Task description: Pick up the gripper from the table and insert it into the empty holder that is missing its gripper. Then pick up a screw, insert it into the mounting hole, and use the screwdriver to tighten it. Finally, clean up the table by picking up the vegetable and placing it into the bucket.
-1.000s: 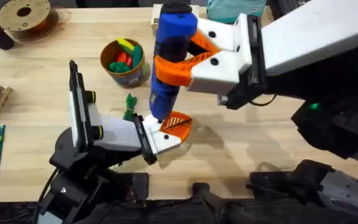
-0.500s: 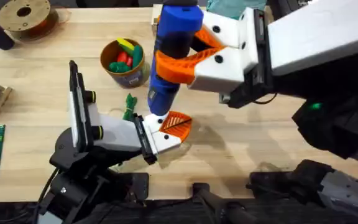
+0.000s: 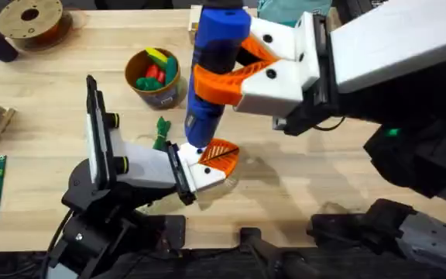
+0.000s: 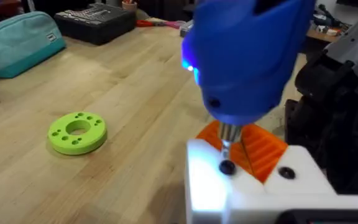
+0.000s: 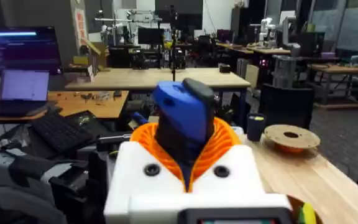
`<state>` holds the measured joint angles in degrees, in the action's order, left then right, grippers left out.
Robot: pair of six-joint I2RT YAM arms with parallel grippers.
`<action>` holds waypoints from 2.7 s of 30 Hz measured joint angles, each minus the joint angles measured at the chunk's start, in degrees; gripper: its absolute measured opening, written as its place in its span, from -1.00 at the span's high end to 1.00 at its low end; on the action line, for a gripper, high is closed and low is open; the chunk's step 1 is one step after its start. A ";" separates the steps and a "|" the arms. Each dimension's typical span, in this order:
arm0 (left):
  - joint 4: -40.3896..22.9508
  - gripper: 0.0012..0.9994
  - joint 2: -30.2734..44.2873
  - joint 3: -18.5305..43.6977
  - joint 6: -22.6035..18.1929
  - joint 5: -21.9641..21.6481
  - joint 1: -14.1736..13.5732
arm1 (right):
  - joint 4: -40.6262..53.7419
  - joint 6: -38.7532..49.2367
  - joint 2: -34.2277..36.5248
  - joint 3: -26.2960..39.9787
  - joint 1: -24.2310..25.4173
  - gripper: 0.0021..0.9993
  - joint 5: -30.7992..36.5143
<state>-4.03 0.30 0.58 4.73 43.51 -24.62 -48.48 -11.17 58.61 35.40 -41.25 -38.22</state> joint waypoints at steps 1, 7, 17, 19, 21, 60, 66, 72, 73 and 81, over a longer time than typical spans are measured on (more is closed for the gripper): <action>0.02 0.99 0.02 0.00 0.00 0.00 0.00 | 0.27 -0.01 0.00 0.00 0.00 0.94 0.00; 0.00 0.99 0.02 0.00 0.00 -0.02 0.00 | 0.92 -0.03 0.00 0.00 0.00 0.94 0.00; -0.01 0.99 0.02 0.00 0.00 -0.02 0.00 | 1.78 -0.88 0.01 0.00 0.00 0.94 -0.20; 0.02 0.99 0.02 0.00 0.00 -0.02 0.00 | 2.00 -0.86 0.00 0.00 0.00 0.94 -0.20; 0.02 0.99 0.00 0.00 0.00 -0.01 0.00 | 2.02 -0.86 0.00 0.00 0.02 0.94 -0.20; -0.05 0.99 0.02 0.00 0.09 0.20 0.00 | 6.50 -1.25 -1.05 0.00 0.85 0.94 0.50; -0.01 0.99 0.02 0.00 0.02 0.18 0.00 | 2.59 -1.89 -0.72 -0.29 0.94 0.94 0.29; -0.01 0.99 0.02 0.00 0.02 0.01 0.00 | -21.06 -10.30 -0.71 -0.71 6.11 0.94 2.10; -0.01 0.99 0.02 0.00 0.02 0.00 0.00 | -21.37 -11.70 -1.22 -0.70 7.37 0.94 2.21; -0.01 0.99 0.02 0.00 0.02 0.00 0.00 | -11.06 -12.64 -0.98 -0.70 11.05 0.94 1.77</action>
<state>-4.03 0.32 0.58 4.75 43.51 -24.62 -59.54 -23.81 57.63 34.70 -30.21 -36.45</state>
